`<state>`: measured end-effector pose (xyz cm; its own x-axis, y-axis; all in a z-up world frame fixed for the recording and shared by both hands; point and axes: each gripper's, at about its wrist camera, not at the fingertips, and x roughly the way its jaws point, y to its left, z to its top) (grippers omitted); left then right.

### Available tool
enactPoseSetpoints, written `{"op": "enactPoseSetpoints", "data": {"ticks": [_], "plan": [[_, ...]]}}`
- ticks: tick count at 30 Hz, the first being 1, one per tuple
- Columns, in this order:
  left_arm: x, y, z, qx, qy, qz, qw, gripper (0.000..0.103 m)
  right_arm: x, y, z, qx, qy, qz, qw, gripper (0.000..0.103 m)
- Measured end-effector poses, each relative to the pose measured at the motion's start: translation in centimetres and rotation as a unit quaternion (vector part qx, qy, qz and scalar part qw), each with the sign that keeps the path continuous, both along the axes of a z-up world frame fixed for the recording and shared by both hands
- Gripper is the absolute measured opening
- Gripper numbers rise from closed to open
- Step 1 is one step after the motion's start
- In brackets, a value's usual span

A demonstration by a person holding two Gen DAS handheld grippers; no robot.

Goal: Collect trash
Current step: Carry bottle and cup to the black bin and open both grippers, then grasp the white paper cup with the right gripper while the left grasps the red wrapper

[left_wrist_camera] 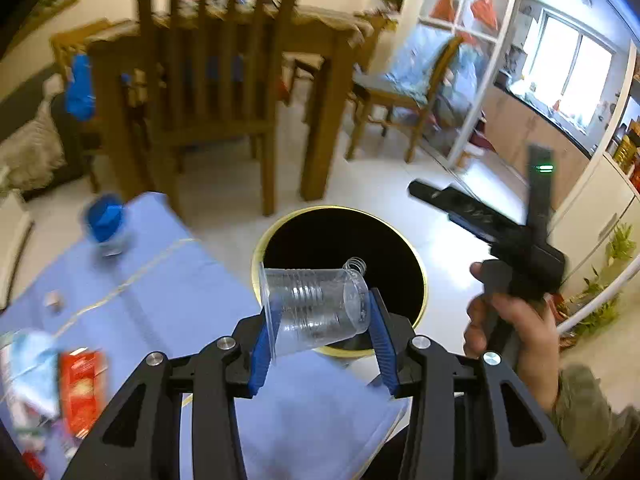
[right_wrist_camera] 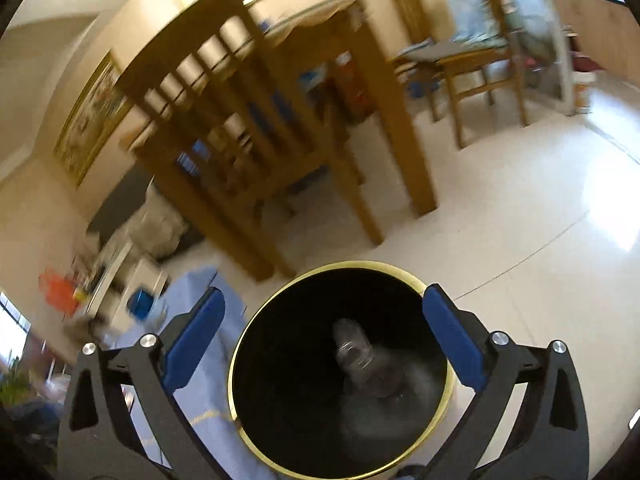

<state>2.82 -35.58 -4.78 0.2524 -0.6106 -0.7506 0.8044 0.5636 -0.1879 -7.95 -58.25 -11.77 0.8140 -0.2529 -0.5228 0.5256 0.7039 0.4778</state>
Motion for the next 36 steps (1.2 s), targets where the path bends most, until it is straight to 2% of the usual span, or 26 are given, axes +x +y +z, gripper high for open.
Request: {"op": "enactPoseSetpoints", "data": {"ticks": [5,9,10,11,12,17,20,24,26,30,31,32,35,36], "plan": [[1.4,-6.0,-3.1,0.035,0.023,-0.019,0.9989,0.042,-3.2,-2.5,0.4,0.007,-0.019,-0.070,0.997,0.098],[2.0,-8.4,-4.4,0.048,0.036,-0.027,0.9978,0.044,-4.3,-3.8,0.1,0.017,-0.018,-0.076,0.997,0.098],[2.0,-8.8,-4.8,0.048,0.040,-0.029,0.9976,0.058,-4.4,-4.0,0.0,0.020,-0.019,-0.077,0.997,0.098],[2.0,-8.8,-4.8,0.047,0.038,-0.024,0.9979,0.080,-4.4,-4.0,0.0,0.020,-0.020,-0.078,0.997,0.098],[2.0,-8.8,-4.8,0.046,0.030,-0.015,0.9983,0.093,-4.2,-4.0,0.1,0.021,-0.020,-0.079,0.996,0.098],[1.4,-7.7,-4.3,0.038,0.020,-0.006,0.9991,0.094,-4.2,-3.7,0.2,0.016,-0.018,-0.075,0.997,0.098],[1.1,-5.4,-4.2,0.023,0.013,0.029,0.9992,0.095,-3.5,-3.1,0.8,0.002,-0.009,-0.076,0.997,0.098],[-0.9,-0.1,-3.9,0.015,-0.057,0.125,0.9904,0.096,-2.1,-1.7,1.5,-0.029,0.001,-0.062,0.998,0.098],[-1.9,2.1,-3.8,0.017,-0.069,0.139,0.9878,0.096,-1.3,-0.8,1.7,-0.040,0.005,-0.042,0.998,0.098],[-4.1,7.2,-4.1,0.071,-0.087,0.144,0.9832,0.096,1.3,1.9,1.7,-0.065,0.026,0.019,0.997,0.098],[-4.7,9.1,-4.3,0.098,-0.103,0.150,0.9784,0.096,2.1,3.0,1.7,-0.076,0.034,0.039,0.996,0.098],[-5.1,10.3,-4.3,0.108,-0.113,0.161,0.9745,0.096,2.9,4.4,1.8,-0.085,0.041,0.063,0.994,0.098],[-5.9,16.0,-4.0,0.117,-0.131,0.214,0.9609,0.097,4.9,8.9,1.9,-0.108,0.061,0.130,0.984,0.098],[-6.0,18.3,-3.9,0.120,-0.134,0.242,0.9534,0.097,5.5,11.3,1.8,-0.113,0.064,0.162,0.978,0.098]]}}
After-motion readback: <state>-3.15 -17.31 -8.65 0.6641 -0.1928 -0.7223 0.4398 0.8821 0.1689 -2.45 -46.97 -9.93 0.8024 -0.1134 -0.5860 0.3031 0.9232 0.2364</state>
